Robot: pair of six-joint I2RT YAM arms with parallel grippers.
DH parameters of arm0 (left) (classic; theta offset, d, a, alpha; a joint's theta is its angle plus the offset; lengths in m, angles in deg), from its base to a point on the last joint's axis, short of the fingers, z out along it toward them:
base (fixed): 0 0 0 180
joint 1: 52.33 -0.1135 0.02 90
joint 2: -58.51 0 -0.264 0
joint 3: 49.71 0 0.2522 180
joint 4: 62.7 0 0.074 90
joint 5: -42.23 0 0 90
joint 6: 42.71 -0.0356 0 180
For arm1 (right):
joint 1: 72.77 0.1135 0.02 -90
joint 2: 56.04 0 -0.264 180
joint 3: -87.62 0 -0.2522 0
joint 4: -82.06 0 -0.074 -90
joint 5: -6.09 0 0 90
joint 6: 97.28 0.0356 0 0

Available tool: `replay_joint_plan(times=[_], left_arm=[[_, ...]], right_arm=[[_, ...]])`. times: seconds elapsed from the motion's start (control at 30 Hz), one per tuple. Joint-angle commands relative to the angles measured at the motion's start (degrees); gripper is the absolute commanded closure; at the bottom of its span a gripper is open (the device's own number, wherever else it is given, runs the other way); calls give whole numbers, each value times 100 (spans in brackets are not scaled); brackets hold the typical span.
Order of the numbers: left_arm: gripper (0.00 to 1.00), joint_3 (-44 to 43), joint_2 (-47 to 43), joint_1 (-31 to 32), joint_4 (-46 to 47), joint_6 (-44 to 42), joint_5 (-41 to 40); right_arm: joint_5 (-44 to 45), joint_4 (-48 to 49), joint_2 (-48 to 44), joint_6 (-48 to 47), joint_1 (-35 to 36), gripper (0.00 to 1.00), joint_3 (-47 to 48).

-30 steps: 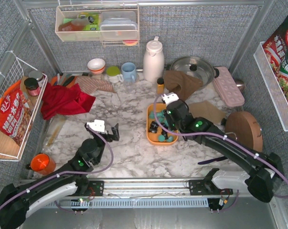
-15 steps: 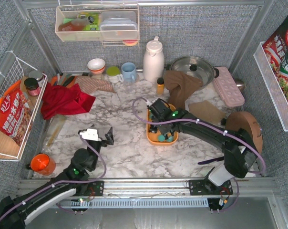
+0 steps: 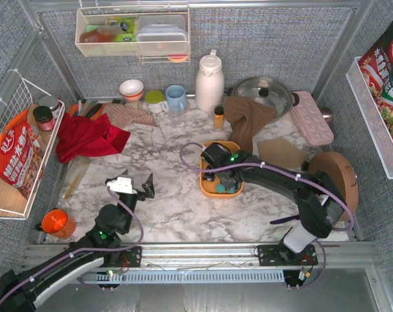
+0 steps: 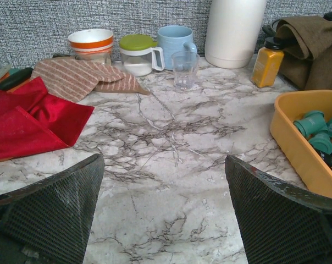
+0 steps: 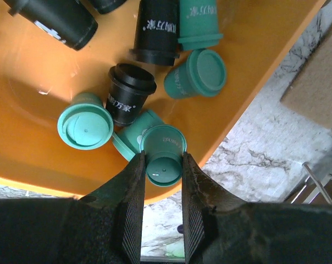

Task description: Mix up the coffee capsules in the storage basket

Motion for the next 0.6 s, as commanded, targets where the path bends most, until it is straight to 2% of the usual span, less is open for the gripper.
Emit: replay_joint_plan(times=[0.0, 0.57], left_arm=[[1, 7, 19, -8, 98, -11, 48], [1, -19, -32, -9, 19, -11, 48]], right_arm=[[-27, 191, -69, 82, -45, 74, -141], [-1315, 1148, 232, 429, -607, 73, -467]])
